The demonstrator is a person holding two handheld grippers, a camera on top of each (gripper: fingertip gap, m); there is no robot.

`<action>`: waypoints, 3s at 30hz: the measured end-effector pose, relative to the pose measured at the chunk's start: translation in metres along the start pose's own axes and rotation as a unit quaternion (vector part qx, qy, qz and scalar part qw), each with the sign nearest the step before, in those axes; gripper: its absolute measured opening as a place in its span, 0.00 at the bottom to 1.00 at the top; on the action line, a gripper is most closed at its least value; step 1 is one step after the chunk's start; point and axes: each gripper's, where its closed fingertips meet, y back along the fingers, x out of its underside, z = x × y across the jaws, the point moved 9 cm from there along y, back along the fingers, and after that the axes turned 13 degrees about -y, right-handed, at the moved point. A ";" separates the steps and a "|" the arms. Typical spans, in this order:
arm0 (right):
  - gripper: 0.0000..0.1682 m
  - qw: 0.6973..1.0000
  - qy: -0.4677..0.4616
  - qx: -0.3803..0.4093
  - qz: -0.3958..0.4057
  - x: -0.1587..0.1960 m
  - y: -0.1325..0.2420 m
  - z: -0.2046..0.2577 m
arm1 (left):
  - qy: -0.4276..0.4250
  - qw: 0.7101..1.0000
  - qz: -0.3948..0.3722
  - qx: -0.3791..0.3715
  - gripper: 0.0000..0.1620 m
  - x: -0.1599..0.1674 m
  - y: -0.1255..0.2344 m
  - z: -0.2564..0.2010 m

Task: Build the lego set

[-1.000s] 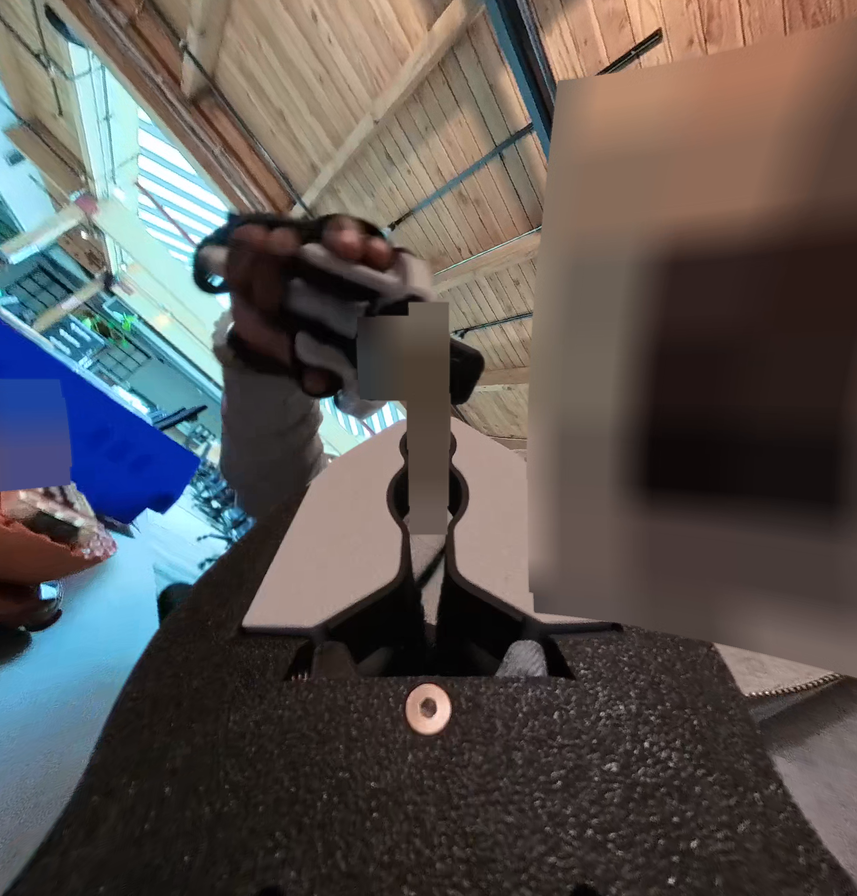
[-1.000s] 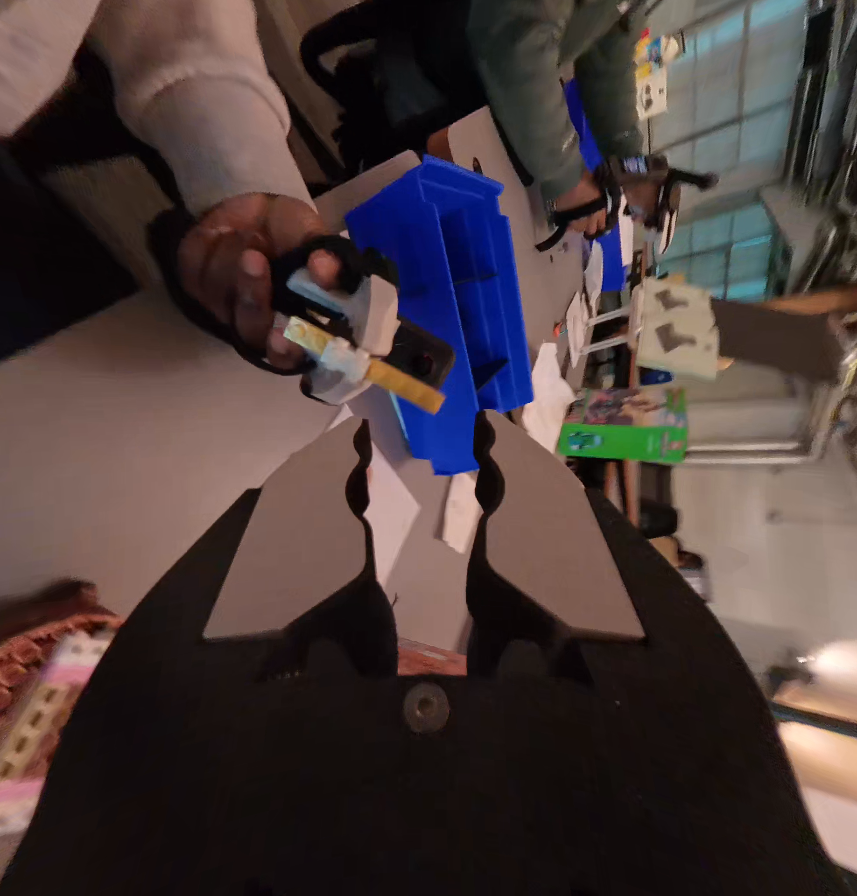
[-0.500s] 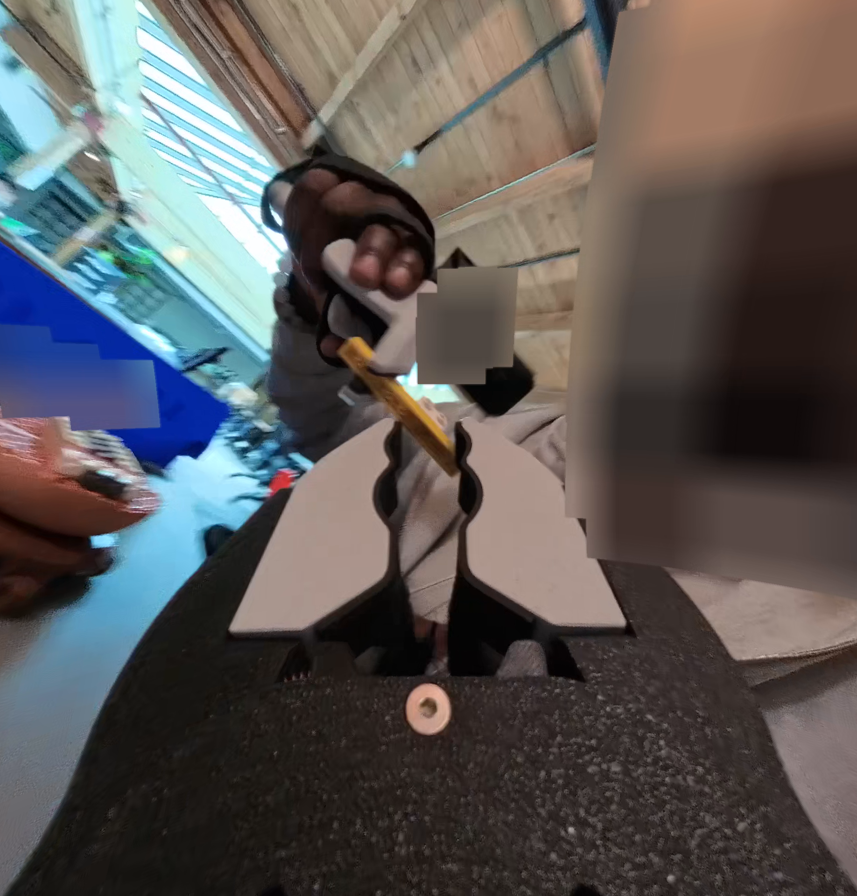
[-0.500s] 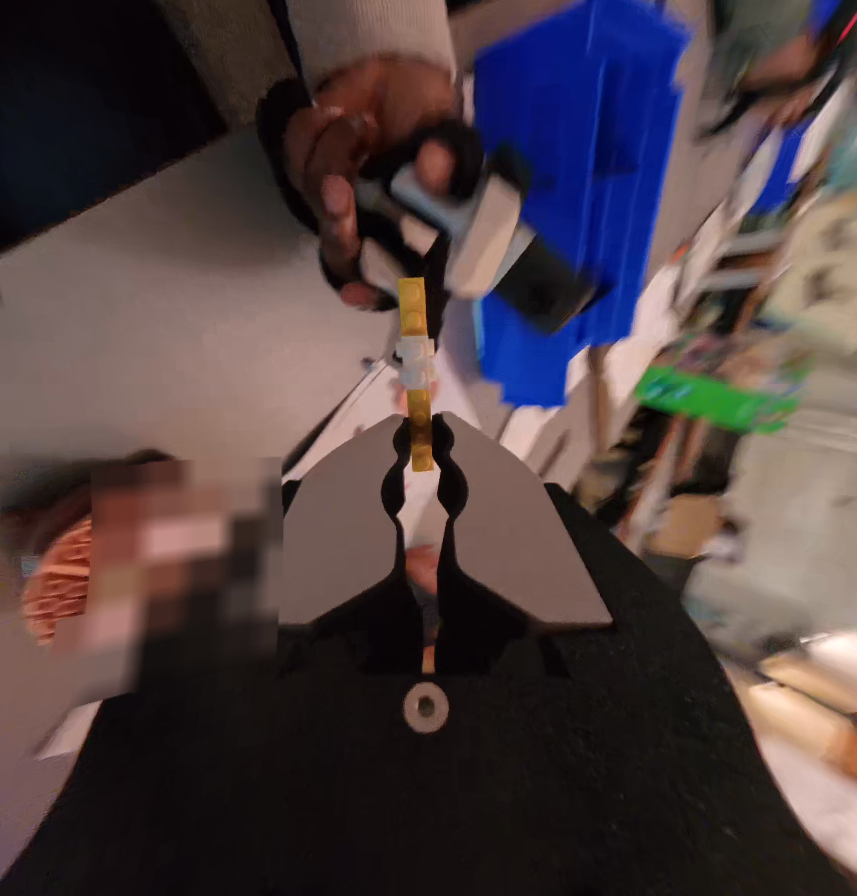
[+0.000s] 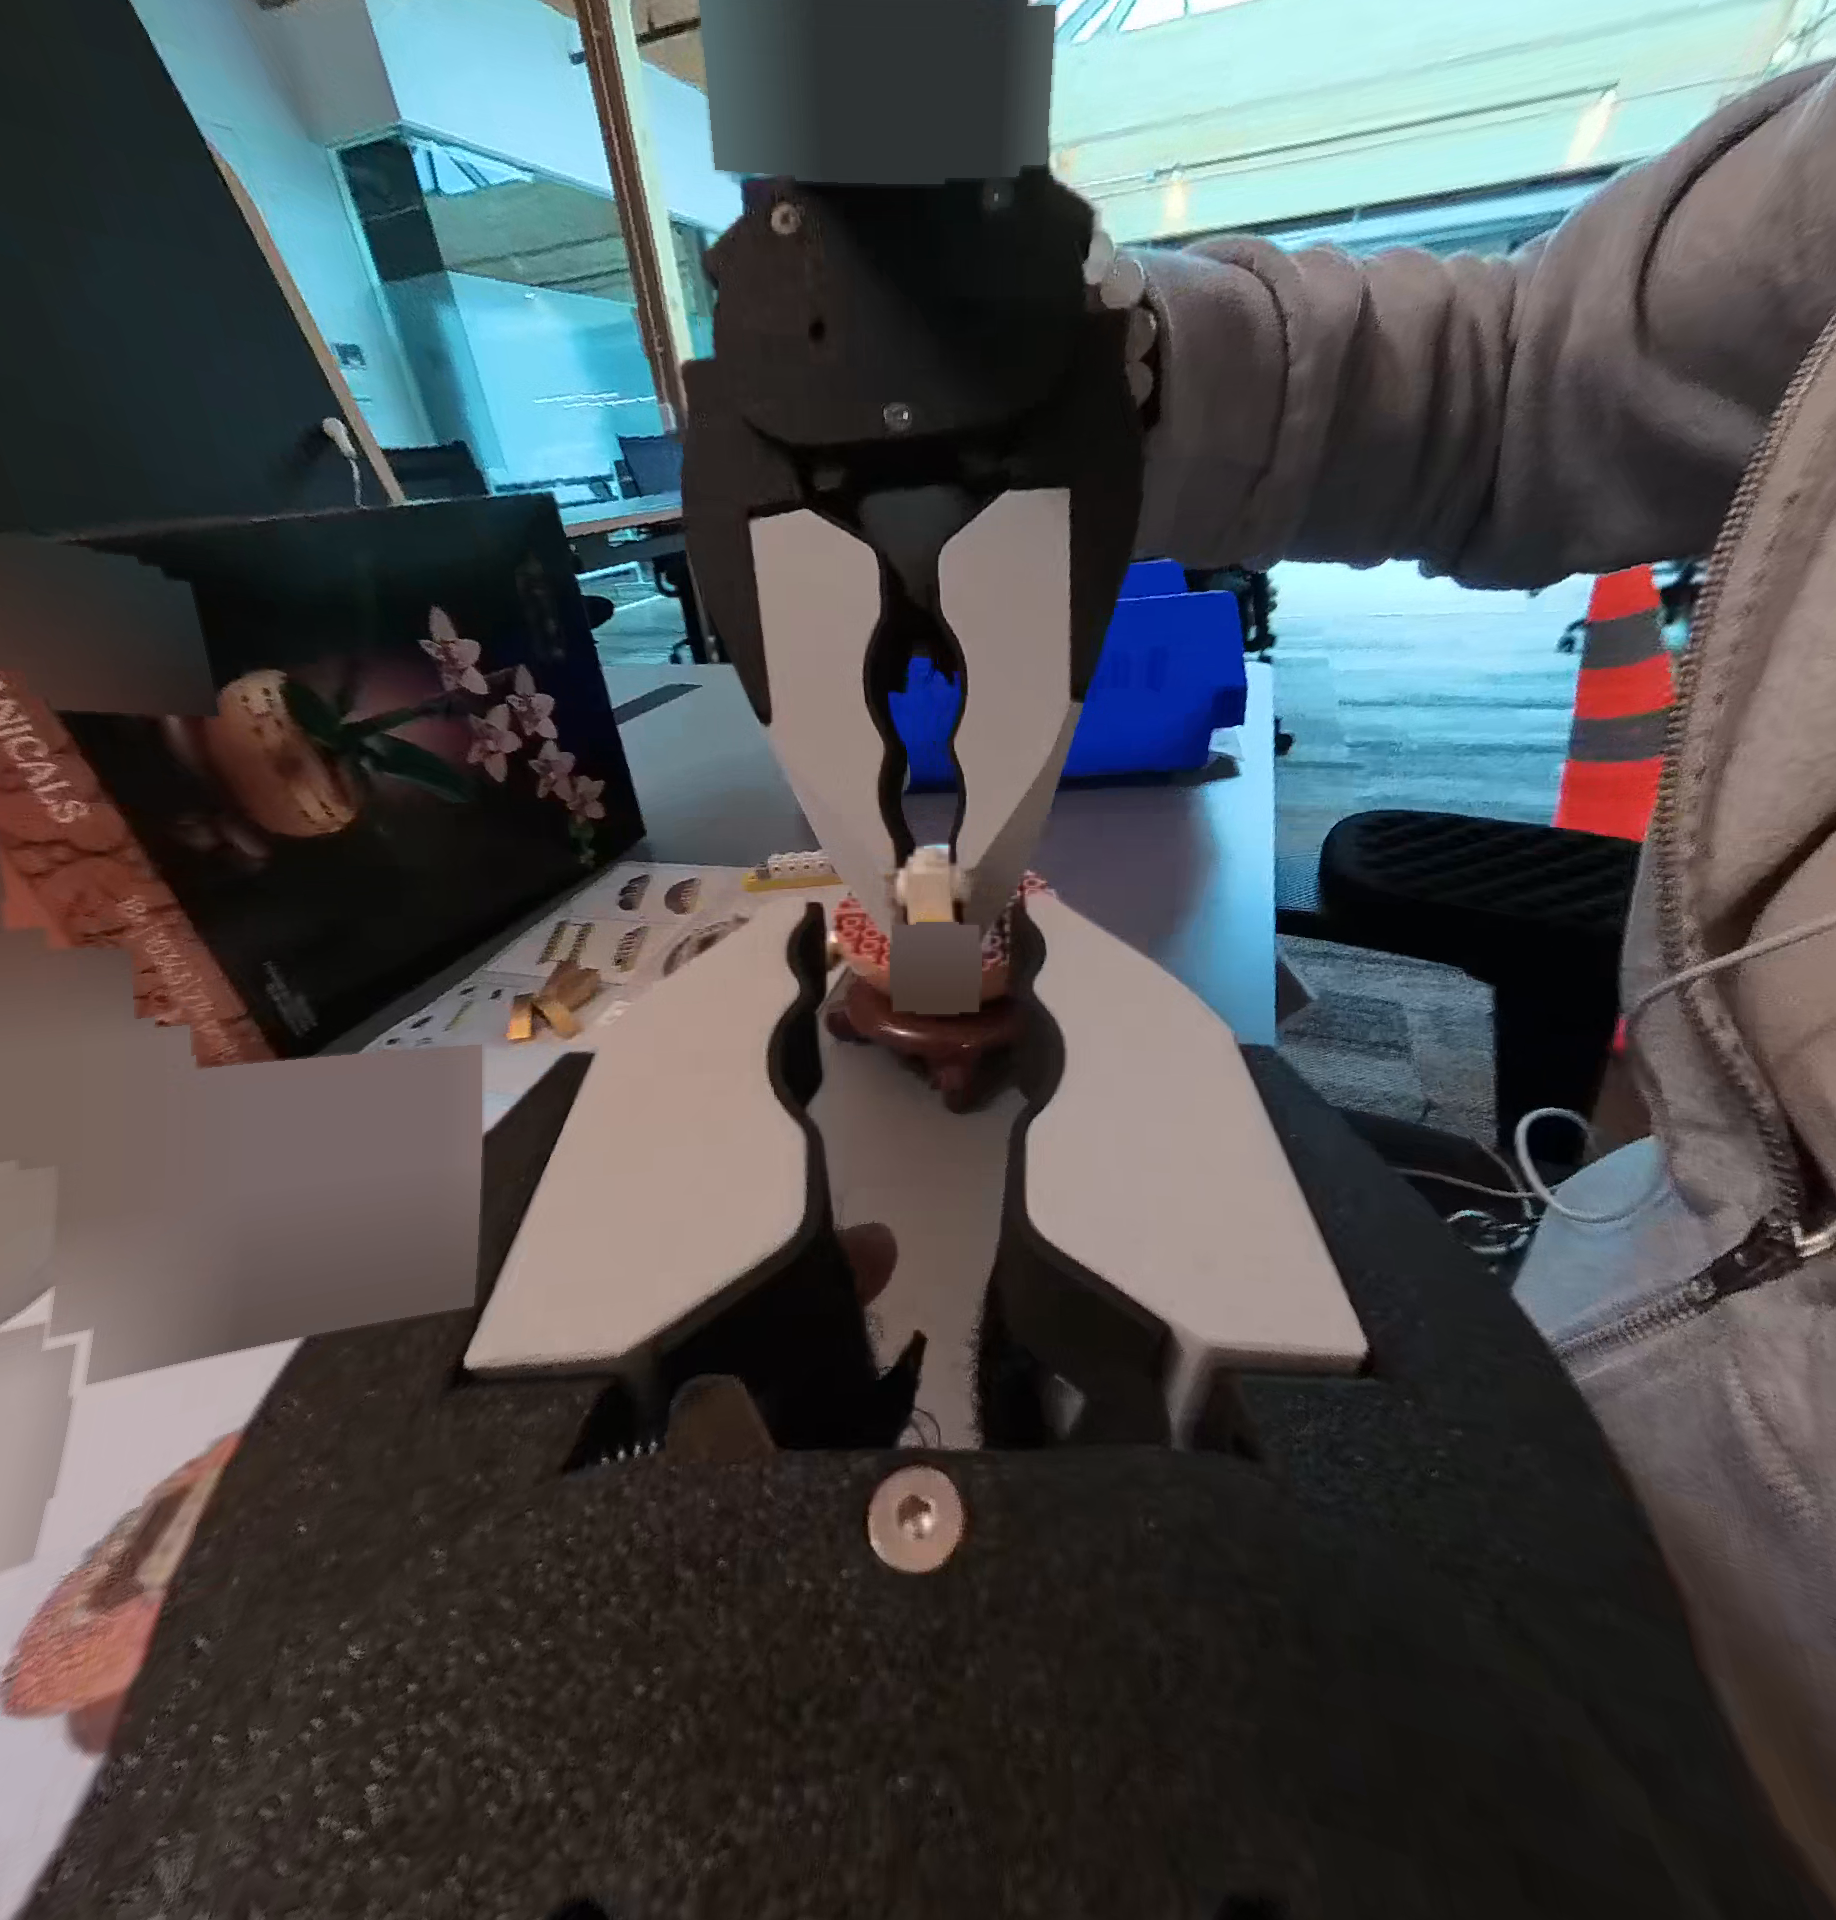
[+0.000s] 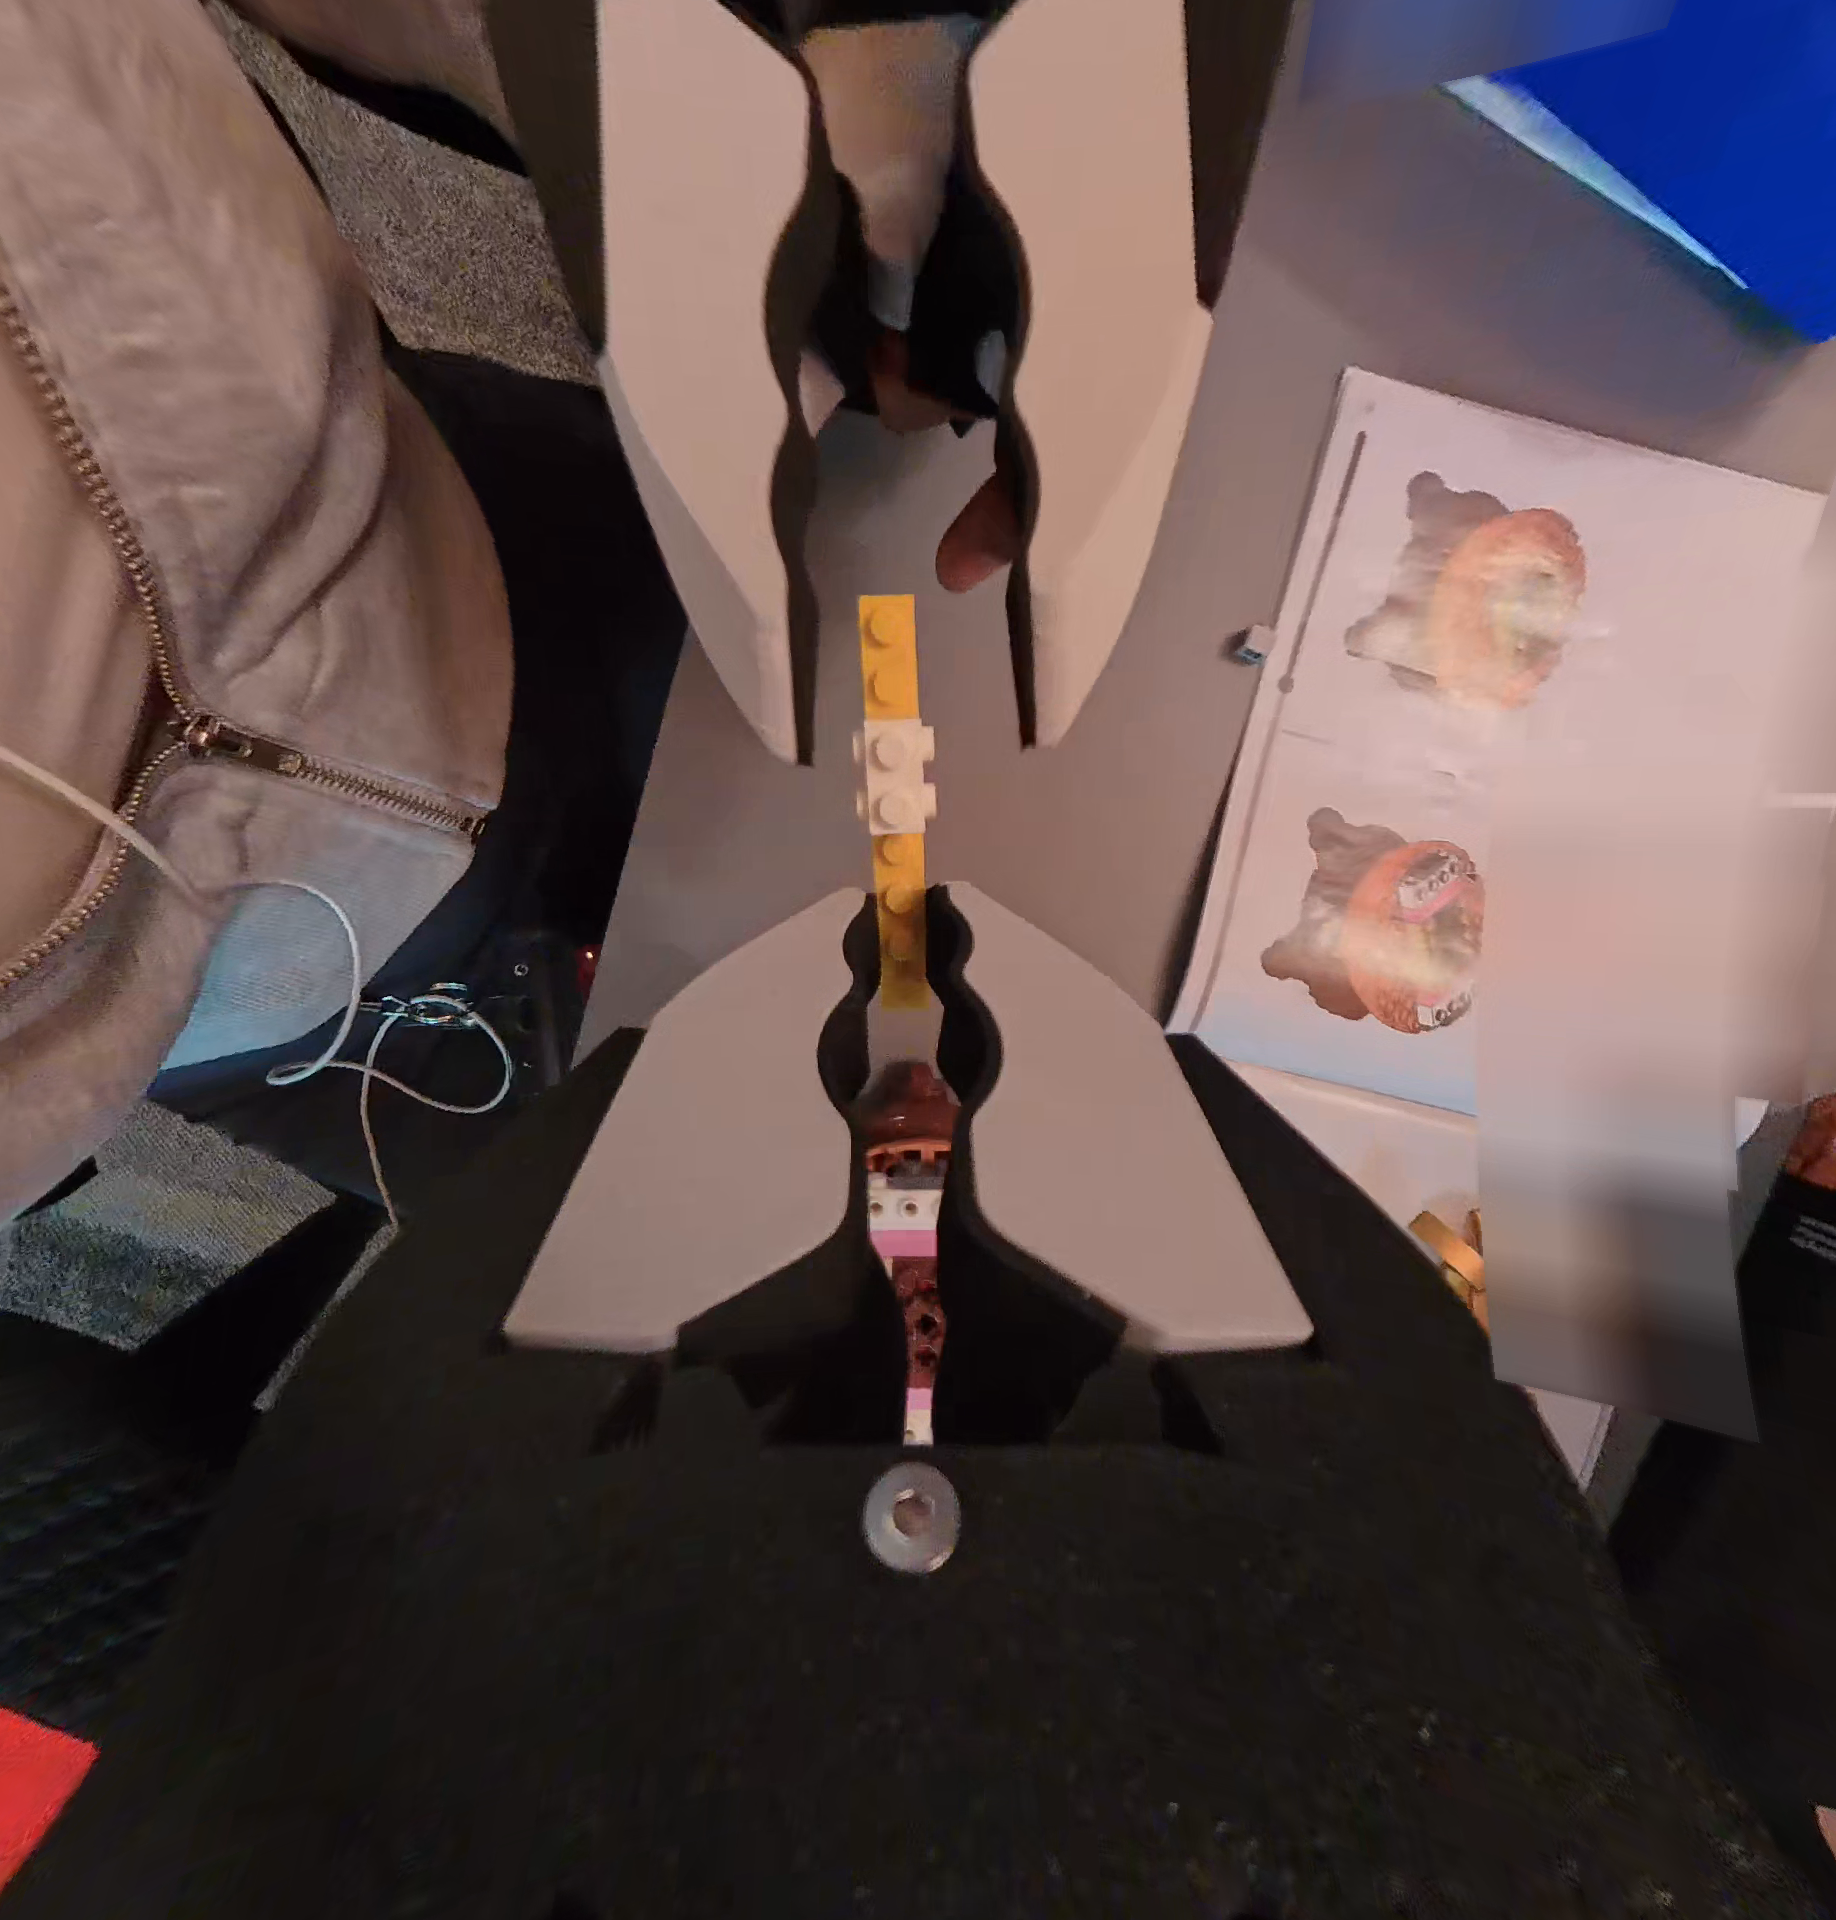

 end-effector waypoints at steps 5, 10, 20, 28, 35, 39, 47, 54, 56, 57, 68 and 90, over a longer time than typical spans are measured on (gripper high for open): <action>0.05 1.000 0.011 -0.005 0.005 -0.006 -0.004 0.003 | 0.002 1.000 0.012 0.017 0.15 0.003 -0.004 -0.004; 0.11 0.999 0.005 0.008 -0.036 -0.002 0.007 -0.004 | 0.013 1.000 0.002 -0.007 0.06 0.007 -0.001 -0.002; 0.09 0.983 -0.114 0.139 -0.030 0.104 -0.004 -0.123 | 0.101 0.994 -0.045 0.004 0.06 0.027 0.018 0.015; 0.10 0.988 -0.092 0.116 -0.033 0.106 -0.034 -0.149 | 0.111 0.993 -0.041 0.019 0.06 0.028 0.016 0.017; 0.07 0.987 -0.076 0.098 -0.102 0.061 0.002 -0.112 | 0.091 0.995 -0.030 0.015 0.06 0.027 0.014 0.014; 0.06 0.990 -0.023 0.013 -0.137 -0.001 0.025 -0.038 | 0.084 0.996 -0.034 0.006 0.06 0.026 0.015 0.014; 0.06 0.999 -0.010 0.031 -0.010 -0.037 0.000 -0.004 | 0.064 0.997 -0.049 0.002 0.06 0.024 0.018 0.011; 0.06 0.999 -0.023 0.023 0.001 -0.046 -0.002 -0.007 | 0.082 0.994 -0.070 -0.003 0.06 0.025 0.022 0.014; 0.06 0.999 -0.025 0.020 -0.001 -0.049 -0.001 -0.008 | 0.091 0.993 -0.079 -0.007 0.06 0.025 0.023 0.015; 0.06 0.999 -0.026 0.019 -0.001 -0.050 -0.001 -0.009 | 0.096 0.992 -0.086 -0.007 0.05 0.025 0.024 0.016; 0.06 0.997 -0.035 0.021 -0.069 -0.064 0.001 -0.013 | 0.099 0.979 -0.172 -0.047 0.04 0.026 0.037 0.024; 0.14 0.992 -0.011 0.068 -0.106 -0.082 0.010 -0.003 | 0.103 0.965 -0.226 -0.077 0.05 0.015 0.049 0.028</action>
